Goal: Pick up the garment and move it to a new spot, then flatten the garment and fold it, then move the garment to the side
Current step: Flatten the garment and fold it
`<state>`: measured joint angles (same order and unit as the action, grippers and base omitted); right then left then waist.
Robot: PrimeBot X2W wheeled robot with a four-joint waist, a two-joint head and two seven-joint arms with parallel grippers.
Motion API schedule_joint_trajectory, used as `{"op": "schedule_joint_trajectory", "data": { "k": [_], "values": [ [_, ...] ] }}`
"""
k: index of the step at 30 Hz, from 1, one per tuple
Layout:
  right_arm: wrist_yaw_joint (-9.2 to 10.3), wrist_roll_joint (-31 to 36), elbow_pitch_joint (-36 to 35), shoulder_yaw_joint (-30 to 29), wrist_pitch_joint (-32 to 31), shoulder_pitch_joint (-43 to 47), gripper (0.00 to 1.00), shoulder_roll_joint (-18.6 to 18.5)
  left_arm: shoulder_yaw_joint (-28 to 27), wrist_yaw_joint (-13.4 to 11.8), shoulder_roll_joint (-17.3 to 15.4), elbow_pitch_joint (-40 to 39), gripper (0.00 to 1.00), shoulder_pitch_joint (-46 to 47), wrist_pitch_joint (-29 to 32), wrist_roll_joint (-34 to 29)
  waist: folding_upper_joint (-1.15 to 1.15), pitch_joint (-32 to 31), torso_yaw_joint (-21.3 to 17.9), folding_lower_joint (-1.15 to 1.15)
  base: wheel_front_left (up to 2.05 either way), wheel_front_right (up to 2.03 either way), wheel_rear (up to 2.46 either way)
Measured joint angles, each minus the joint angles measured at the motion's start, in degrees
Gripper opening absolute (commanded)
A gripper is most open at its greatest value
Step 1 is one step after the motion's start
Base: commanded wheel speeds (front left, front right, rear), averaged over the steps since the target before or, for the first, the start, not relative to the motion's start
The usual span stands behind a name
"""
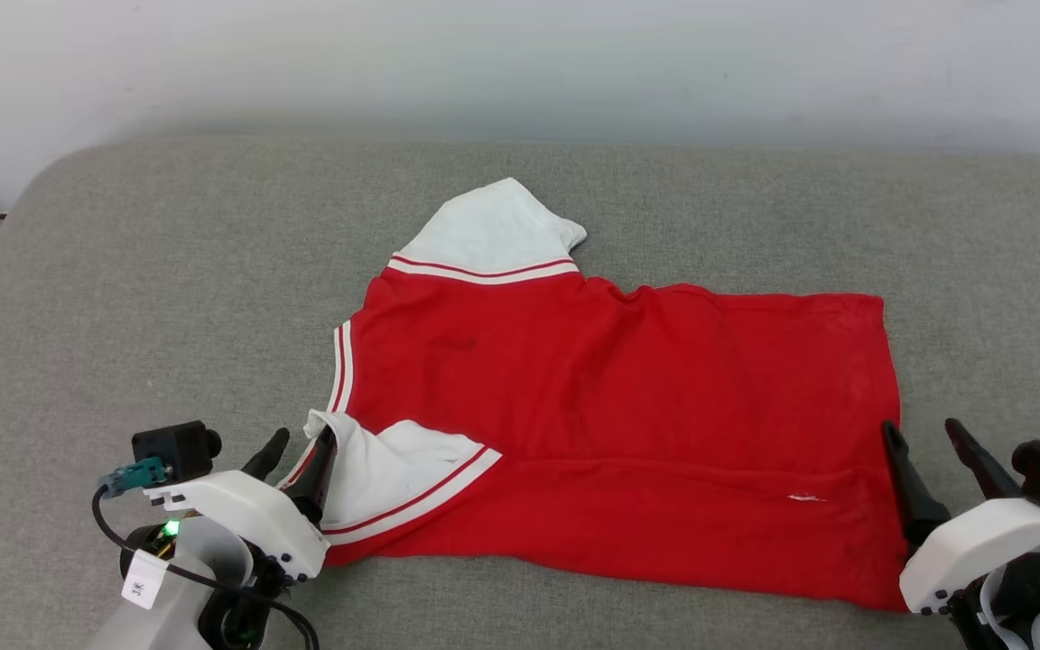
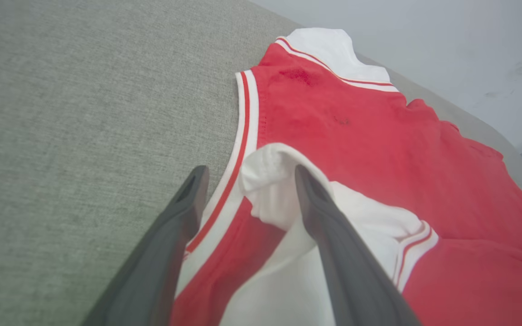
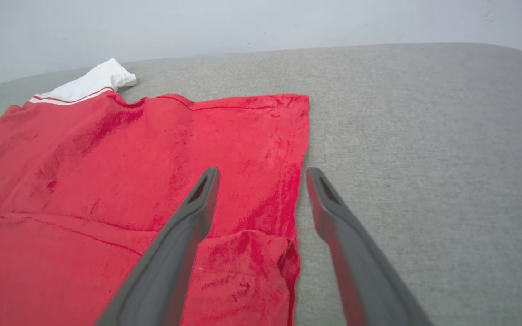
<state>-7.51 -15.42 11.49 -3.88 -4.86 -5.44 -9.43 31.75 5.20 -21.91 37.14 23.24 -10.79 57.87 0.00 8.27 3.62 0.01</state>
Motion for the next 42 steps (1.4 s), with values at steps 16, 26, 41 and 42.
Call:
{"op": "schedule_joint_trajectory", "data": {
  "k": [16,26,41,42],
  "values": [
    [0.00,5.8,-12.2,-2.7,2.5,7.2,1.00,4.2,-0.6,-5.1,-12.5,-13.0,1.00,-2.0,16.5,3.1,0.00,-6.5,-0.9,-0.01,0.00,0.00,0.00],
    [0.00,6.8,-17.3,-1.9,1.0,8.7,1.00,5.5,0.4,-11.1,-20.6,-25.6,1.00,-4.6,36.1,9.7,0.00,-5.3,-3.0,-0.01,0.00,0.00,0.00],
    [0.00,5.9,-16.6,-1.7,0.9,6.2,1.00,6.4,1.9,-11.6,-17.2,-19.7,0.80,-6.2,43.2,15.6,0.00,1.6,-6.4,-0.01,0.00,0.00,0.00],
    [0.00,5.8,-16.5,-1.9,0.9,6.2,1.00,6.4,1.7,-10.9,-16.9,-19.1,0.44,-6.0,43.3,16.0,0.00,1.7,-6.5,-0.01,0.00,0.00,0.00]
  ]
}}
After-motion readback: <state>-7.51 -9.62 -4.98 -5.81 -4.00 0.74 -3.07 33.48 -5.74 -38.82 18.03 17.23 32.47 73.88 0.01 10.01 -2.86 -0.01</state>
